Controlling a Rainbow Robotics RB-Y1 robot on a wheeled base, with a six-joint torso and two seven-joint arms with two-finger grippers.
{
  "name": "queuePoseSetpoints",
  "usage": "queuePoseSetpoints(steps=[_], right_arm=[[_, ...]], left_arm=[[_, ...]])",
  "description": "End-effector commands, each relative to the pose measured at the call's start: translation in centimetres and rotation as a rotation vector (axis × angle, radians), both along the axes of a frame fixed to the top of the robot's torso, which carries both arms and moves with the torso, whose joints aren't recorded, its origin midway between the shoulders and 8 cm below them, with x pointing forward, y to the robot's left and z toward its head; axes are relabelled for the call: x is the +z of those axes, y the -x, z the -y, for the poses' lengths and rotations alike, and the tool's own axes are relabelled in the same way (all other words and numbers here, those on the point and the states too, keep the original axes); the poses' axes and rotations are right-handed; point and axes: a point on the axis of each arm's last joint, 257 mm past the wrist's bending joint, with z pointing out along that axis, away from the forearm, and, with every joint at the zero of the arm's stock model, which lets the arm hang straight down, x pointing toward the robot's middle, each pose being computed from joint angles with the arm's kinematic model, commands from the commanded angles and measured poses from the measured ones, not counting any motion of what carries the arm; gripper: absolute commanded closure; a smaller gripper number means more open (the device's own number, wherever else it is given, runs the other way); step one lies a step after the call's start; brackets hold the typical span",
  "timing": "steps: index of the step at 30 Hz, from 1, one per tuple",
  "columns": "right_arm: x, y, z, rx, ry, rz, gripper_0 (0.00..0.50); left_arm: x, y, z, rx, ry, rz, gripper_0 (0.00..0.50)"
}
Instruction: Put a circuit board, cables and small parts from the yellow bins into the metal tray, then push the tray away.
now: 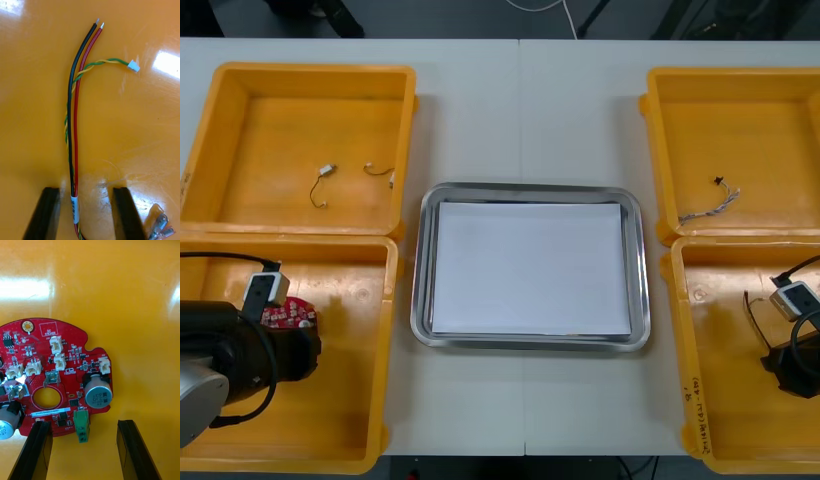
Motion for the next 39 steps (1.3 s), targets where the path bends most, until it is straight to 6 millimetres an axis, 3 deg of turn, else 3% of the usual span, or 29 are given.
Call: queuePoseSetpoints(steps=[1,6,9,17,21,30,32,37,38,39], right_arm=[[-0.3,-0.3,-0.7,-0.021,-0.021,0.004,0.314],[-0.3,-0.3,-0.9,-0.023,-0.029,0.002,0.396],[-0.4,-0.2,-1.0,-0.027,-0.035,0.001,0.429],[0.3,-1.0,-1.1,-0.033,-0.040,0.019,0.499],[0.8,-1.3,-1.0,-0.039,-0.037,0.018,0.500],[4.9,-1.3,-0.6,-0.044,0.017,-0.032,0.500],[6.5,-1.4,-0.5,-0.050,0.032,-0.041,0.500],[9.1,-1.5,-0.5,-0.058,0.034,-0.047,0.500],[9.8,-1.5,-0.5,-0.063,0.024,-0.050,0.500],[10.6,-1.4,-0.7,-0.062,0.016,-0.055,0.500]], left_arm=[[-0.7,1.1,-0.8,0.058,0.010,-0.021,0.000],[-0.6,1.1,-0.8,0.057,0.009,-0.019,0.001],[-0.5,0.9,-0.8,0.057,0.007,-0.015,0.036],[-0.3,0.6,-0.7,0.054,0.007,-0.008,0.058],[-0.1,0.4,-0.7,0.054,0.008,-0.004,0.071],[0.1,0.1,-0.5,0.052,0.010,0.000,0.072],[0.1,0.1,-0.4,0.049,0.011,0.001,0.074],[0.2,-0.1,0.1,0.043,0.015,0.004,0.099],[0.2,-0.2,0.1,0.042,0.013,0.005,0.121],[0.2,-0.2,0.1,0.044,0.013,0.006,0.192]])
